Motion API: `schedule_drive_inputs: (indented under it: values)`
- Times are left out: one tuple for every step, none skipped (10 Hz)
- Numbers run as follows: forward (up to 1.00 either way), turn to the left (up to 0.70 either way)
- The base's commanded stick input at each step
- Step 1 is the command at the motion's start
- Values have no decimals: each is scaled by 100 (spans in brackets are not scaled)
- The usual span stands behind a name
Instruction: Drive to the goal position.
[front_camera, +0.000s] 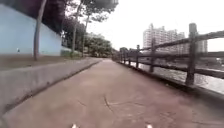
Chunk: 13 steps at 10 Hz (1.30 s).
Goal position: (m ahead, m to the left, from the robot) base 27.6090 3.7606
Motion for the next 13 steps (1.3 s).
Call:
schedule_drive_inputs:
  values:
    - [100,0]
    - [100,0]
    - [100,0]
    - [100,0]
    - [100,0]
    - [100,0]
    - [100,0]
    - [100,0]
    - [100,0]
    - [100,0]
    - [100,0]
    - [100,0]
    - [100,0]
